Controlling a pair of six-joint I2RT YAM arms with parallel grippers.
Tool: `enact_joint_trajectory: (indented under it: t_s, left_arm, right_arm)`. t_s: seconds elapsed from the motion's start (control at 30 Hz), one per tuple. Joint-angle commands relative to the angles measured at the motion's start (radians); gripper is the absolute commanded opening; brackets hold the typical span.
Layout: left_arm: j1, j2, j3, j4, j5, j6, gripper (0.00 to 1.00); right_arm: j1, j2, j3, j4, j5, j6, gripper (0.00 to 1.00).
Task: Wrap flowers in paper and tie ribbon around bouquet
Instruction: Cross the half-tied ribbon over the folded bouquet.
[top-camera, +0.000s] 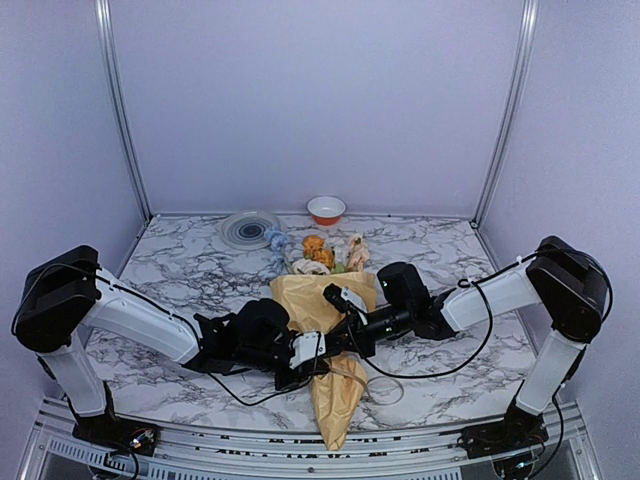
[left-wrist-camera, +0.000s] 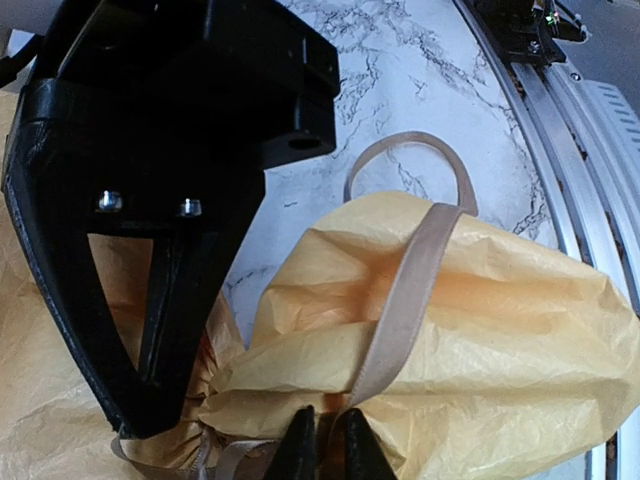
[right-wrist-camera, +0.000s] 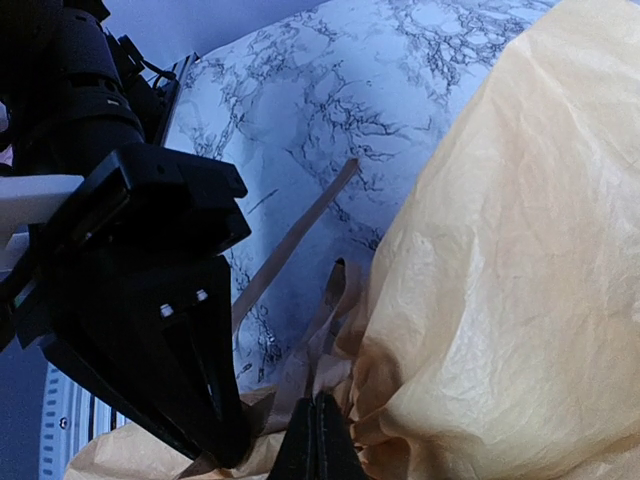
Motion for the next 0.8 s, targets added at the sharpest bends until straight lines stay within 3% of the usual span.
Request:
enact_joint_trajectory:
  t_s: [0.0,0.27,0.6,0.77]
  left_arm:
    - [0.001,0.022,0.031,-0.046,-0.044,-0.032,0.05]
    - [0.005,-0.033,-0.004,-0.01,-0.123,-0.069,0.03]
    - [0.039,-0.02,-0.035,0.05,-0.168,-0.233,0.0]
    - [0.04,-0.017,-0.032,0.048,-0.264,-0.289,0.0]
  right_arm:
    - [-0.009,0.003,0.039,0.007,-0.02,-0.007,0.0]
    - [-0.009,0.0,0.034,0.0,-0.018,-0.013,0.0]
    - [-0.01,-0.009,0.027,0.003,-0.022,-0.008,0.0]
    - [-0.01,-0.021,0.022,-0.001,-0.023,-0.01,0.0]
